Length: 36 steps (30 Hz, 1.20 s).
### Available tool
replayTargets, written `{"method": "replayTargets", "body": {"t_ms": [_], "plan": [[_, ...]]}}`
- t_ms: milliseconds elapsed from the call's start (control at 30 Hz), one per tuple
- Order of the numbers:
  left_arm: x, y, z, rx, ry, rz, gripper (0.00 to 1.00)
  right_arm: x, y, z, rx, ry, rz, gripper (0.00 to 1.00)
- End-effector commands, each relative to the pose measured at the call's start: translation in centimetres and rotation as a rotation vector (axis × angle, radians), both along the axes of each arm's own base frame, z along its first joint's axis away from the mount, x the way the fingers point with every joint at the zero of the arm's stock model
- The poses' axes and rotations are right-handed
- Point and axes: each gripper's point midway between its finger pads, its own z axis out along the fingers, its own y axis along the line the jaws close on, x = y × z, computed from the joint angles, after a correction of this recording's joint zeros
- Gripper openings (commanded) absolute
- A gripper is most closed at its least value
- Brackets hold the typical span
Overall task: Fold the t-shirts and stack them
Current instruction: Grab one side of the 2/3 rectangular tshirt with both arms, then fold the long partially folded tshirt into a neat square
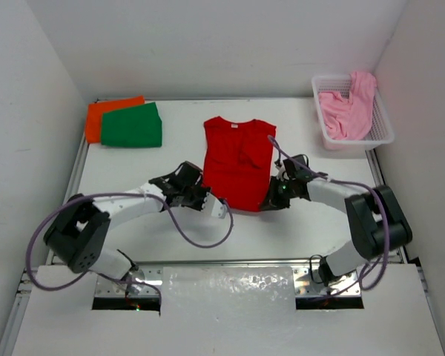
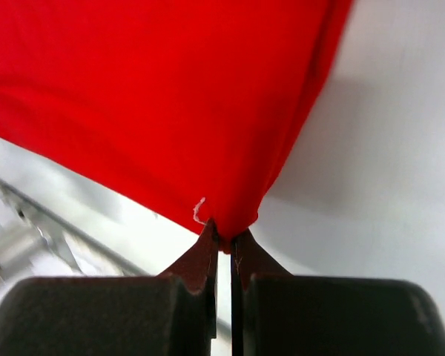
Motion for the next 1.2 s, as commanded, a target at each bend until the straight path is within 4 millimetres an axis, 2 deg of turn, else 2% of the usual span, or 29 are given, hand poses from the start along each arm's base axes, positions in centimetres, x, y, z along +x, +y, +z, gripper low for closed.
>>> {"method": "replayTargets", "body": {"t_ms": [0,33,100,133,167,200,267,300,367,400,533,600,633,667,700,733,767,800,833,933,967,1000,1033,1067,1100,1133,1167], "plan": [[-4.5,0.8,0.1,0.032,0.092,0.034,0.0,-3.9,-0.9,0.7,-0.033,0.012,0.105,0.0],[-5.5,0.7,0.7,0.026,0.091,0.026,0.0,-4.7,-0.8,0.9,-0.047,0.002,0.134,0.0],[-8.2,1.4,0.3,0.056,0.158,0.031,0.0,-6.9,-1.5,1.5,-0.101,0.001,0.189,0.0],[-9.4,0.9,1.0,0.044,0.157,0.006,0.0,-7.9,-1.5,1.6,-0.132,-0.005,0.223,0.0],[-10.8,1.3,1.0,0.054,0.202,0.031,0.0,-9.8,-2.1,1.3,-0.155,0.04,0.241,0.0],[-11.7,1.2,1.4,0.049,0.216,0.029,0.0,-10.4,-2.1,2.2,-0.146,0.006,0.247,0.0],[-13.9,1.2,2.6,0.035,0.256,0.033,0.0,-12.9,-2.6,2.1,-0.164,0.035,0.248,0.0],[-15.6,1.3,3.3,0.031,0.29,0.017,0.0,-13.9,-2.9,2.7,-0.165,0.012,0.24,0.0],[-17.1,0.6,4.8,-0.005,0.321,-0.014,0.0,-14.7,-3.1,3.4,-0.159,-0.01,0.231,0.0],[-18.3,0.0,5.6,-0.035,0.344,-0.045,0.0,-15.0,-2.8,4.3,-0.129,-0.053,0.239,0.0],[-19.5,-1.5,8.5,-0.119,0.417,-0.013,0.0,-15.4,-2.6,7.0,-0.081,-0.094,0.211,0.0],[-18.7,-2.3,10.4,-0.18,0.427,0.047,0.0,-14.5,-2.4,8.8,-0.085,-0.135,0.2,0.0],[-18.3,-2.4,10.9,-0.202,0.445,0.079,0.0,-14.4,-2.6,8.8,-0.11,-0.117,0.213,0.0],[-17.9,-2.9,12.2,-0.246,0.465,0.084,0.0,-13.3,-2.3,10.2,-0.119,-0.157,0.211,0.0],[-16.1,-2.3,12.3,-0.267,0.482,0.163,0.0,-12.6,-2.3,10.1,-0.15,-0.139,0.211,0.0],[-15.1,-2.6,13.3,-0.305,0.497,0.19,0.0,-11.4,-2.0,11.3,-0.153,-0.178,0.219,0.0],[-13.2,-1.8,13.4,-0.32,0.495,0.263,0.0,-10.6,-1.9,11.5,-0.163,-0.182,0.219,0.0],[-12.3,-1.7,13.0,-0.306,0.507,0.295,0.0,-9.4,-1.9,11.9,-0.15,-0.18,0.197,0.0],[-11.4,-1.5,13.3,-0.311,0.502,0.323,0.0,-7.9,-1.4,12.2,-0.135,-0.188,0.199,0.0],[-6.9,-0.4,14.6,-0.379,0.444,0.45,0.0,-3.5,-1.2,13.3,-0.082,-0.22,0.149,0.0],[-5.9,-0.1,15.0,-0.394,0.426,0.477,0.0,-2.0,-1.7,13.5,-0.087,-0.227,0.117,0.0],[-4.5,-0.1,14.8,-0.403,0.413,0.504,0.0,-0.2,-1.5,14.9,-0.075,-0.276,0.115,0.0],[-2.7,0.7,15.4,-0.426,0.381,0.552,0.0,1.0,-1.4,14.3,-0.085,-0.254,0.115,0.0],[-1.5,0.8,15.1,-0.433,0.383,0.586,0.0,2.1,-1.5,14.3,-0.093,-0.256,0.108,0.0],[-0.2,0.7,15.6,-0.464,0.367,0.605,0.0,3.6,-1.2,15.5,-0.094,-0.293,0.112,0.0],[1.2,1.1,16.3,-0.485,0.342,0.63,0.0,4.5,-1.1,14.5,-0.107,-0.262,0.117,0.0],[2.3,0.9,16.0,-0.486,0.339,0.645,0.0,5.3,-1.3,14.3,-0.115,-0.256,0.109,0.0]]}}
